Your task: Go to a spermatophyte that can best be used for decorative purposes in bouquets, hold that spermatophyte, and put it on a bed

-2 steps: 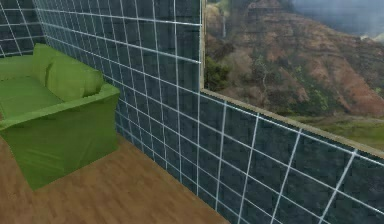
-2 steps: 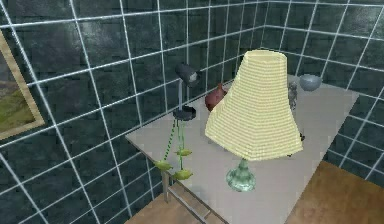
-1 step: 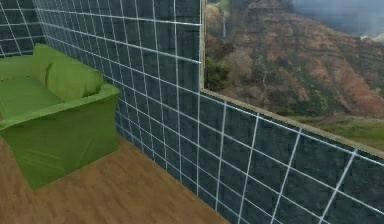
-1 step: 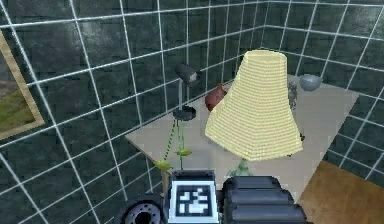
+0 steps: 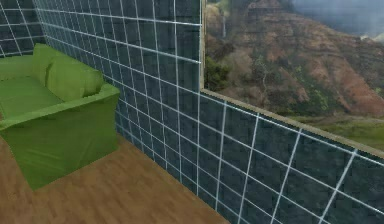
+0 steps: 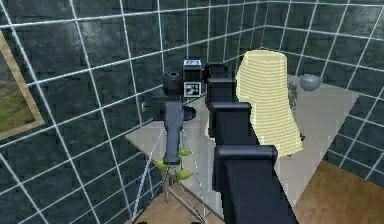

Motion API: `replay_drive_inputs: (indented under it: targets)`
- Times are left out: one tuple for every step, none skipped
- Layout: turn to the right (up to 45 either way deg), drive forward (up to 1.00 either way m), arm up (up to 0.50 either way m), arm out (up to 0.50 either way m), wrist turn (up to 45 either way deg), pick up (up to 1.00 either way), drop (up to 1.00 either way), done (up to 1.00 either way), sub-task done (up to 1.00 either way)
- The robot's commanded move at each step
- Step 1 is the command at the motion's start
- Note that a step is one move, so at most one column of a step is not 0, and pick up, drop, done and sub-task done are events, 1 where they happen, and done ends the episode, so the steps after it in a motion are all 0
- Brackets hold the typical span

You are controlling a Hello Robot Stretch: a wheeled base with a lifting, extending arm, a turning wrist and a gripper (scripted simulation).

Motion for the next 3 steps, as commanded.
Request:
replay_drive_inputs:
  targets:
    - [0.0,0.00,0.00,0.00,45.0,0.00,0.00,0.00,0.00]
    - [0.0,0.00,0.00,0.00,45.0,0.00,0.00,0.00,0.00]
    - [0.0,0.00,0.00,0.00,45.0,0.00,0.00,0.00,0.00]
